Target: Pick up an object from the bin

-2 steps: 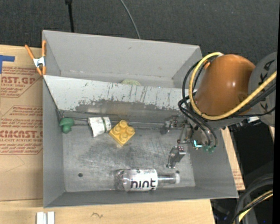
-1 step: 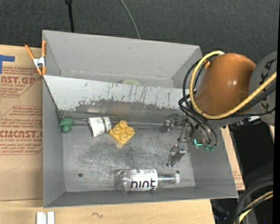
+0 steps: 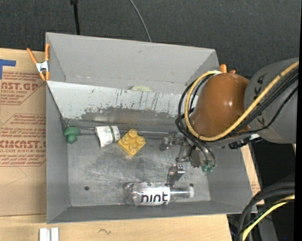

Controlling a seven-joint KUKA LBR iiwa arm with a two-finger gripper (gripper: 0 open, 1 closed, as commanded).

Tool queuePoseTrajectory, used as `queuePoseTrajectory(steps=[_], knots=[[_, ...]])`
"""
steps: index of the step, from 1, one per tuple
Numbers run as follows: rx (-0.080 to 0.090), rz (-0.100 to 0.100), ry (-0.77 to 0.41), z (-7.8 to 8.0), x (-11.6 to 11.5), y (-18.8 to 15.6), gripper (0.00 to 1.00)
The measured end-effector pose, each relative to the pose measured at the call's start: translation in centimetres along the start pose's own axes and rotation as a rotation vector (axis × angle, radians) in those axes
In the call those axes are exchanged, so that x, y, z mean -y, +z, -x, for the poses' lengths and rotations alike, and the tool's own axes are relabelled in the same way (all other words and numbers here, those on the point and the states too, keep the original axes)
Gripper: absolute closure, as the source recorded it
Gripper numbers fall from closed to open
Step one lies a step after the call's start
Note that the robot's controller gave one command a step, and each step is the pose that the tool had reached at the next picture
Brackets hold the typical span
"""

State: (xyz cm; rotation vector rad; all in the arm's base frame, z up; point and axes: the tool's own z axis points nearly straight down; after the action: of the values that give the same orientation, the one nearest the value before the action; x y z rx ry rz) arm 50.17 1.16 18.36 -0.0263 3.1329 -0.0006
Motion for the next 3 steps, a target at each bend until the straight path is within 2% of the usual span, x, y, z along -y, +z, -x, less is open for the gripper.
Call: queuePoseTrajectory(steps=[1, 2, 3], knots=[[-0.013, 0.001, -0.013, -1.0, 0.4, 3.5, 0.00], [-0.010, 0.000, -0.119, -0.6, -2.7, 4.5, 0.00], [-0.007, 0.002, -0.076, -0.1, -6.0, 7.5, 0.00]])
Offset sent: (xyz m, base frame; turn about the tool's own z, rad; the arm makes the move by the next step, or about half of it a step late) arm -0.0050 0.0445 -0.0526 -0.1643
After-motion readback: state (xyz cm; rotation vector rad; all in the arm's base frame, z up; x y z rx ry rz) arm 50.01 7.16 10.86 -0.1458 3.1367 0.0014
